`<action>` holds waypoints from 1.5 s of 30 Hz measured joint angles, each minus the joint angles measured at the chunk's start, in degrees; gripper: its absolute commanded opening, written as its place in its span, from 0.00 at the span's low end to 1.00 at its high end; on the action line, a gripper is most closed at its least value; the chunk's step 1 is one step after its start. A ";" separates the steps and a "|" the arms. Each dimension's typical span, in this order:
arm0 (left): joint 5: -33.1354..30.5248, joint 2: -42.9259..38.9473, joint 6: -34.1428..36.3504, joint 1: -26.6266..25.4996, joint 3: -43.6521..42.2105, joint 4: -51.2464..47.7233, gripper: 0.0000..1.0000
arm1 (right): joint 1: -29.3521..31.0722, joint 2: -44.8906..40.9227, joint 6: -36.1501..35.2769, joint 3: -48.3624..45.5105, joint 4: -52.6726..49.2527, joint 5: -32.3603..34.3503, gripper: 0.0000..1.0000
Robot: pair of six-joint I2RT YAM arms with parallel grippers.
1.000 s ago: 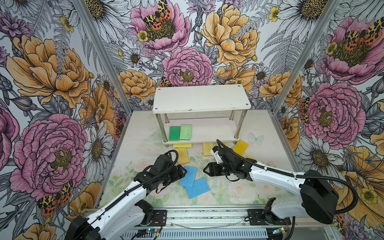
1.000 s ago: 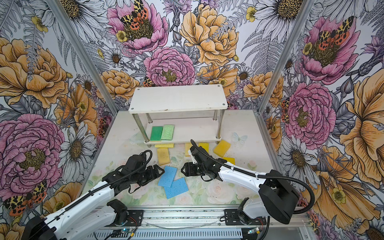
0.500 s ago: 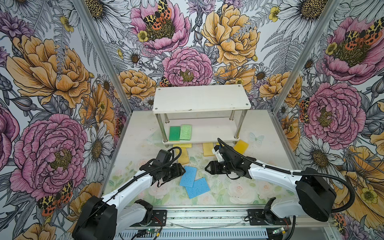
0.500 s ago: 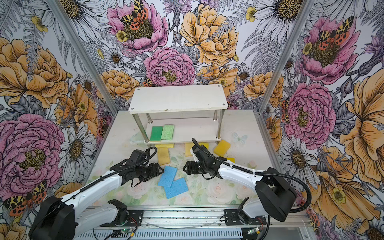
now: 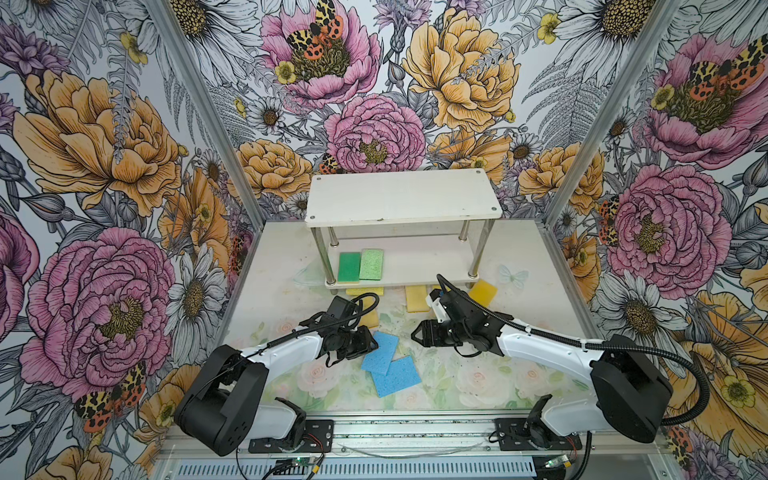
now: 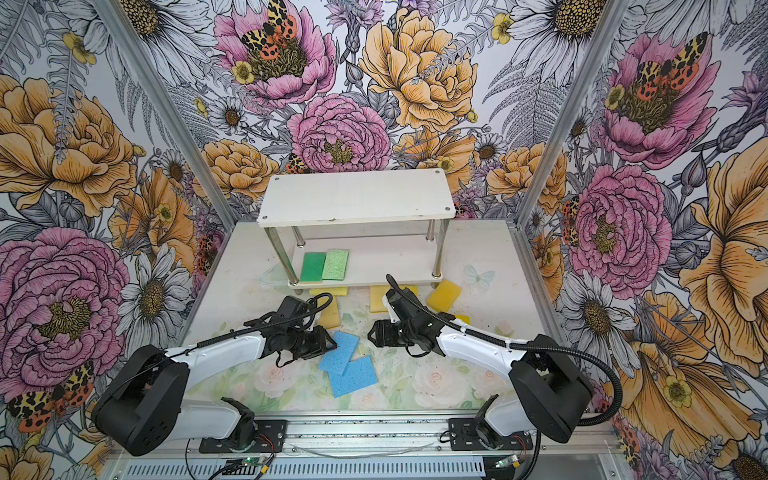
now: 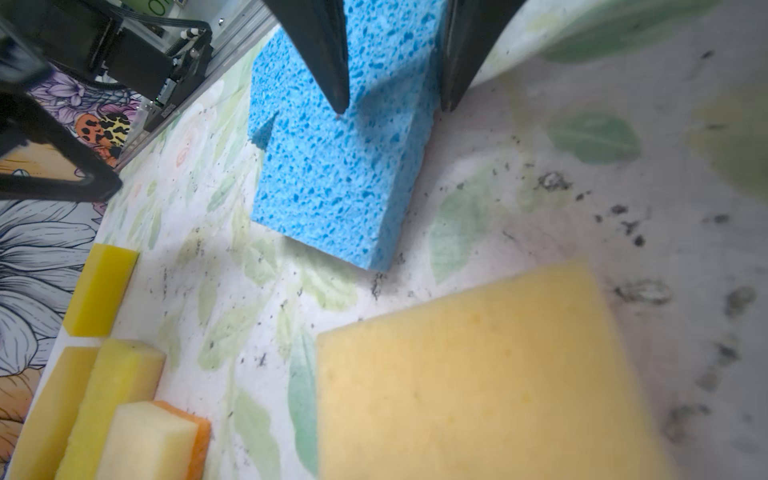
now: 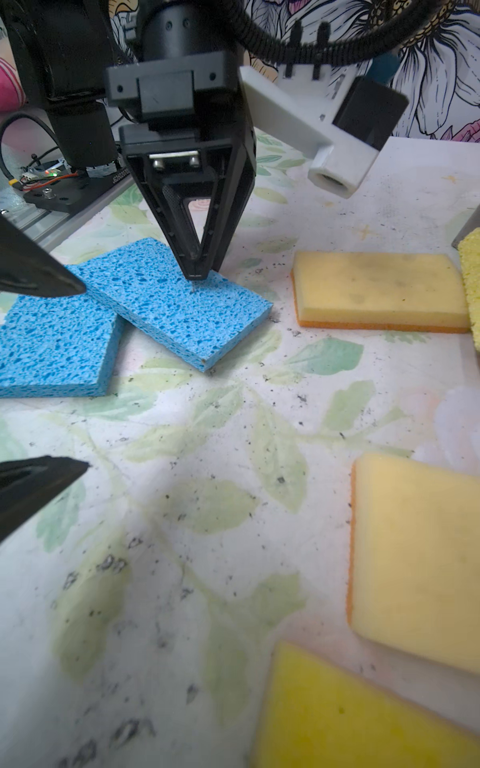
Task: Place and organize the cleaning sponges onto the shelf
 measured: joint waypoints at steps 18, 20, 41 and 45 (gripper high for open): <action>3.41 -5.77 -12.72 -0.98 -1.84 13.68 0.00 | -1.92 -2.51 2.64 0.81 -0.02 -0.79 0.62; 1.57 -8.61 -15.67 -2.32 -2.32 16.13 0.00 | -2.19 -4.13 3.96 1.03 -0.04 -1.53 0.62; -9.75 -16.46 -26.99 -6.80 -2.82 27.58 0.00 | 0.72 -9.05 11.08 4.57 0.07 -3.65 0.47; -9.77 -16.52 -27.08 -6.80 -2.82 27.54 0.00 | 1.46 -9.01 11.52 4.57 0.72 -3.43 0.40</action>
